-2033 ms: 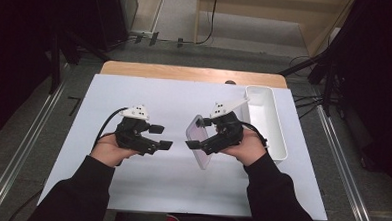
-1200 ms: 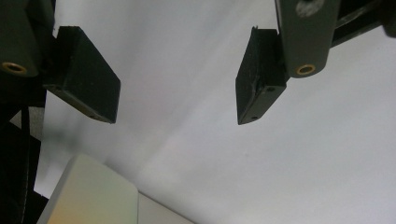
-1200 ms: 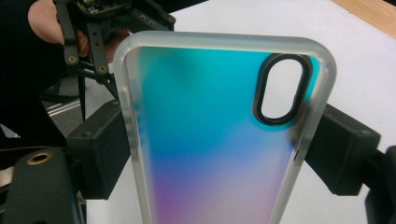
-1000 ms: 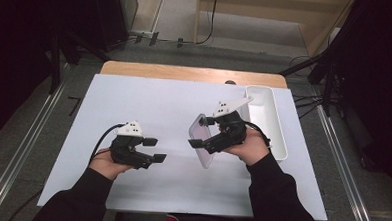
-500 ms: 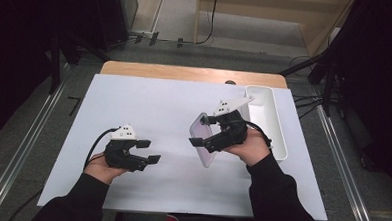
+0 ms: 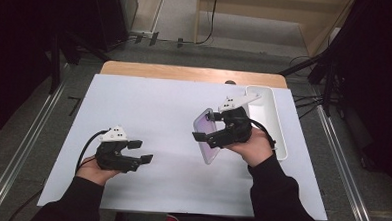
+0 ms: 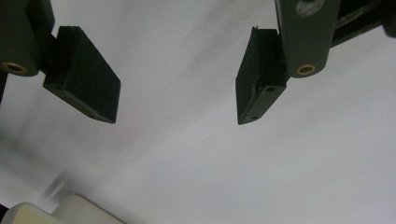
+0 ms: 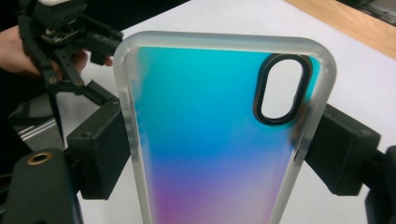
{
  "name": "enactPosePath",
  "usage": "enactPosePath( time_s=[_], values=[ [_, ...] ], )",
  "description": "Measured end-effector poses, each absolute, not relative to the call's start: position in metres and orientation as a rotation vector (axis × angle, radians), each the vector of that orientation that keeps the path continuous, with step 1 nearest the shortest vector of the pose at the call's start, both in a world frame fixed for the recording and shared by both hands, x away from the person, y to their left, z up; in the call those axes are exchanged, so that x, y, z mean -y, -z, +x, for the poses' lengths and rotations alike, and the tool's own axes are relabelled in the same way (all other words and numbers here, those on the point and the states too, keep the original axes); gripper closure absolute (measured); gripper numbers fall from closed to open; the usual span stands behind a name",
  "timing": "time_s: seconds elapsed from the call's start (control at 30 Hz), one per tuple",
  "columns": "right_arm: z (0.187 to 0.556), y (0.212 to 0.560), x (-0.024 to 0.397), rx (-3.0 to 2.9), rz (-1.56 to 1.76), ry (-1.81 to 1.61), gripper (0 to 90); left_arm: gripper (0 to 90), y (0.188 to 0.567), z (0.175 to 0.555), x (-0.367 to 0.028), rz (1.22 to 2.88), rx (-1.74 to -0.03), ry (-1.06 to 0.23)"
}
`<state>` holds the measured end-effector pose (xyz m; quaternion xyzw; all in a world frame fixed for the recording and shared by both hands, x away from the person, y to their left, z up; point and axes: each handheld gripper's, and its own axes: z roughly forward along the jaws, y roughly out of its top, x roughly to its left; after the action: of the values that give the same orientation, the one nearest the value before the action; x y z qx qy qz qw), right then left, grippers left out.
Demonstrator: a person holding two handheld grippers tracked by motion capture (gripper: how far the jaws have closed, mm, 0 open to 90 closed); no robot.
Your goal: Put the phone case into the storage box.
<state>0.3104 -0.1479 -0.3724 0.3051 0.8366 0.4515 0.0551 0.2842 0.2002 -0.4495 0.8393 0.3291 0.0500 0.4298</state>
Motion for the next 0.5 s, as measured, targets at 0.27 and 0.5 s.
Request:
enactPosePath(
  time_s=[0.27,0.5],
  values=[
    [0.308,0.365,0.153,-2.456,1.053,-1.308,14.8,30.8,0.449,0.284,-0.201,2.088,-0.818,-0.111],
    [0.306,0.36,0.158,-2.413,1.107,-1.285,14.8,30.8,0.449,0.285,-0.201,2.089,-0.817,-0.104]
  ],
)
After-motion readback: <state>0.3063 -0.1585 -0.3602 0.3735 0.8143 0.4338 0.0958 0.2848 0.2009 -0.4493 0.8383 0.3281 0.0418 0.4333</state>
